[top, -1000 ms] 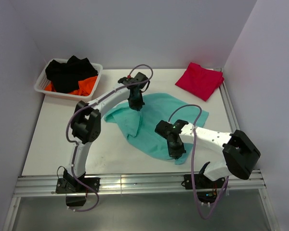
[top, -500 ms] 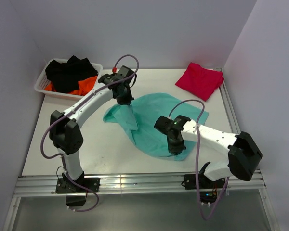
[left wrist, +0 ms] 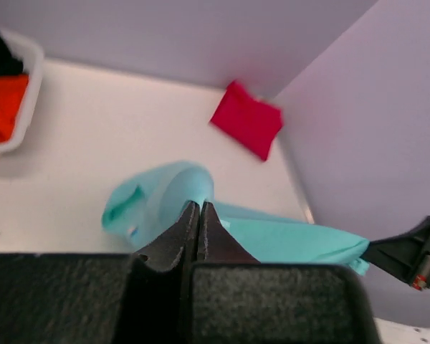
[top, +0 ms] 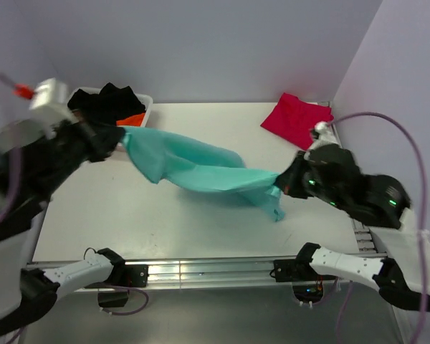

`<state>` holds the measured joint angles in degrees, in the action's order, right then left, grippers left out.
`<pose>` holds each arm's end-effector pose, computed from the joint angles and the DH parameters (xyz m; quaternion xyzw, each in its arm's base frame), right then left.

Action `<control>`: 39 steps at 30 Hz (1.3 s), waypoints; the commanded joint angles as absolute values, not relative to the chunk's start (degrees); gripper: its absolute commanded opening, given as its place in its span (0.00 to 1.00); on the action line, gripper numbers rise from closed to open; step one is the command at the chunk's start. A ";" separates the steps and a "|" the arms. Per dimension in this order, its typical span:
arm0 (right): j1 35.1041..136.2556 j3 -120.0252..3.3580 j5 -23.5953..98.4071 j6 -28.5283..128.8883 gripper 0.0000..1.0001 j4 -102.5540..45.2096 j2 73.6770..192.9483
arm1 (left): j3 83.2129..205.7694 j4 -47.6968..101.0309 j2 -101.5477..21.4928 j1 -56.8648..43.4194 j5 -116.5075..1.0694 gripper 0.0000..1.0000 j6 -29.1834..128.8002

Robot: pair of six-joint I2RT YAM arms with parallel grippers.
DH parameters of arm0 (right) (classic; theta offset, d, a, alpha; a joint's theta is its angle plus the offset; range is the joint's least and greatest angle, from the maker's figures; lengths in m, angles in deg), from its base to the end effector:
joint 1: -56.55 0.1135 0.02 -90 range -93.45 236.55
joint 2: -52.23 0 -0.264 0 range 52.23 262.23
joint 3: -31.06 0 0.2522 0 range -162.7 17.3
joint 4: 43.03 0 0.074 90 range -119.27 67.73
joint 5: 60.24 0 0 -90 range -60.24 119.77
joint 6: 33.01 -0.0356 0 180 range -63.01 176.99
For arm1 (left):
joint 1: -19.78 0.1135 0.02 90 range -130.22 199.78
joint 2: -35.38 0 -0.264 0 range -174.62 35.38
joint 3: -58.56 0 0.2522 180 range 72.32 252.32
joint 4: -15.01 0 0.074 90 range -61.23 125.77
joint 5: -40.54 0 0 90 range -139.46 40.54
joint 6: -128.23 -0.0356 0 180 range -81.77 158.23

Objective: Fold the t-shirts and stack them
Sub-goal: Flatten the tshirt out

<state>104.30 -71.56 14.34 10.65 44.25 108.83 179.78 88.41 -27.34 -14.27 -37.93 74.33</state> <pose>0.0952 0.0908 0.4439 0.0442 0.9033 0.2160 0.3681 0.1167 -0.0702 0.5352 -0.0753 0.7876 -0.2833 0.5420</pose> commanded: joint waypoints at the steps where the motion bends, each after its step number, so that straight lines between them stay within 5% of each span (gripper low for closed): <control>1: 104.37 -75.77 13.24 12.07 0.00 50.98 100.25 | 188.57 92.83 -23.33 -14.15 -40.93 0.00 69.61; 10: 104.37 -91.67 15.79 16.21 0.00 46.05 92.83 | 210.14 97.25 -22.72 -14.85 -46.47 0.00 71.27; 14: 104.37 -92.74 15.18 18.93 0.00 44.39 97.14 | 200.75 89.25 -21.66 -14.85 -45.42 0.00 71.89; 22: 104.02 -75.62 2.26 18.76 0.00 40.17 109.08 | 184.75 79.41 -31.40 -14.77 -31.98 0.00 71.98; 29: 93.30 -59.26 6.03 19.90 0.00 29.02 122.00 | 161.14 63.15 -42.56 -5.20 -41.19 0.00 75.84; 32: 87.50 -58.54 5.60 21.48 0.00 24.46 131.31 | 161.07 59.18 -53.62 0.08 -45.76 0.04 75.85; 33: 86.01 -60.03 4.55 22.36 0.18 24.78 137.42 | 163.79 61.10 -57.57 1.22 -46.64 0.23 75.58; 34: 83.30 -62.04 3.15 22.28 0.77 25.48 140.97 | 167.30 63.99 -66.22 1.58 -46.47 0.70 75.23; 35: 82.14 -67.02 2.00 22.63 1.00 27.14 144.57 | 177.08 67.50 -70.66 1.84 -46.03 0.81 75.84; 37: 79.86 -73.46 -1.67 23.07 1.00 29.52 153.63 | 188.20 76.44 -80.40 2.55 -44.20 0.99 77.24; 39: 78.71 -82.95 -1.96 24.12 1.00 32.69 159.69 | 200.69 79.12 -83.35 2.29 -43.31 0.99 78.39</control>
<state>80.54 -73.42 3.59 22.58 30.78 155.63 186.05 73.81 -83.25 2.65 -43.68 76.55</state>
